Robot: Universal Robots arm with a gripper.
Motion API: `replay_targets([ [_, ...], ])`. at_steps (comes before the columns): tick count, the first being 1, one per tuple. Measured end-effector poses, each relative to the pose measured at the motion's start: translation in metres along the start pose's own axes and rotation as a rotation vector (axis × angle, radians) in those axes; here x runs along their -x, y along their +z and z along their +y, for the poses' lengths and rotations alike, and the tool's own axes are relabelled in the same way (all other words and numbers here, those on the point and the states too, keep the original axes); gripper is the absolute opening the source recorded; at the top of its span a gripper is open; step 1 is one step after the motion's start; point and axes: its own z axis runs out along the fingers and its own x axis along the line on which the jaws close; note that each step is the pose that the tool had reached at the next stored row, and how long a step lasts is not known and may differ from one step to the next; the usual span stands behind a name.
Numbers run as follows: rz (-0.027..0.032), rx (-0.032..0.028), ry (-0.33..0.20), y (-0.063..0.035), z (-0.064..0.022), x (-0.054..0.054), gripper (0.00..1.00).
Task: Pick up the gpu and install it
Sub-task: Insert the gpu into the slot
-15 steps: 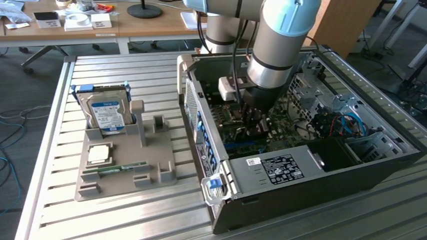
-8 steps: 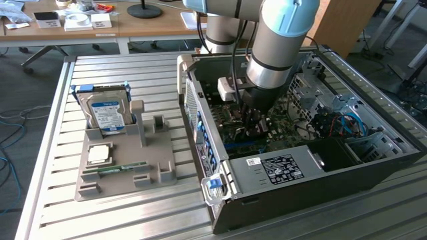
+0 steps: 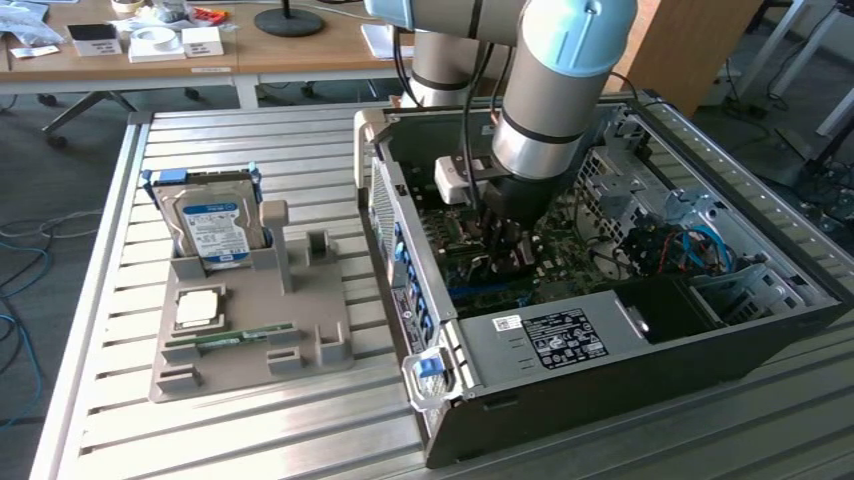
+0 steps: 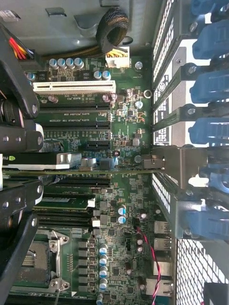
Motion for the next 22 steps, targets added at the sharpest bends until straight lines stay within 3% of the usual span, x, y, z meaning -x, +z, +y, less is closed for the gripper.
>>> replay_targets([
  [14, -0.0002, -0.0001, 0.000, -0.0001, -0.0001, 0.0000, 0.27],
  [22, -0.0002, -0.0002, 0.000, -0.0055, -0.0001, 0.0003, 0.27],
])
